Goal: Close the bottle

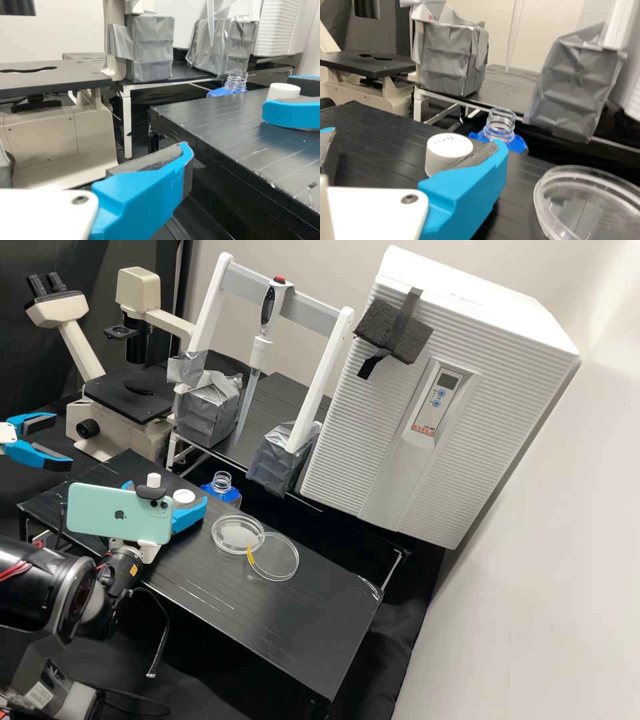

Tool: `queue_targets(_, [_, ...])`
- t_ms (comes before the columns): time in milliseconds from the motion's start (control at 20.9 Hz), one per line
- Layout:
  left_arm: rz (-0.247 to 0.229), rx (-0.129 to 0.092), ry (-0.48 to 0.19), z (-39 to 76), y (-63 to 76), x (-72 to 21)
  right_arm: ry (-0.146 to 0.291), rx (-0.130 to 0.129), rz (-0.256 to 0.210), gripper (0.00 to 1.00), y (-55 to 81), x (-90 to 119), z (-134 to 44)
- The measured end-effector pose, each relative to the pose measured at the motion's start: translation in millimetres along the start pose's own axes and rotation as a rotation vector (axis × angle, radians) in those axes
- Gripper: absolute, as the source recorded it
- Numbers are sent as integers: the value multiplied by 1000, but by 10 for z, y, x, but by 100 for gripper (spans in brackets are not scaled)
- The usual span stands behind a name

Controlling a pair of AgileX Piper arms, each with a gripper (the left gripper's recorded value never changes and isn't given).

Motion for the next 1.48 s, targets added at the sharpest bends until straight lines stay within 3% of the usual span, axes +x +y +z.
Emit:
queue_targets(191, [0, 0, 0, -16, 4, 18, 1, 16, -5, 0, -1, 2, 2])
queue_targets(574, [13, 15, -11, -36, 54, 76, 5, 3, 0, 0, 28, 27, 8])
queue_targets(1292, [11, 16, -19, -17, 49, 86, -5, 5, -13, 0, 43, 83, 9])
queue_targets(1483, [9, 16, -23, -9, 47, 90, -10, 26, -19, 0, 42, 91, 11])
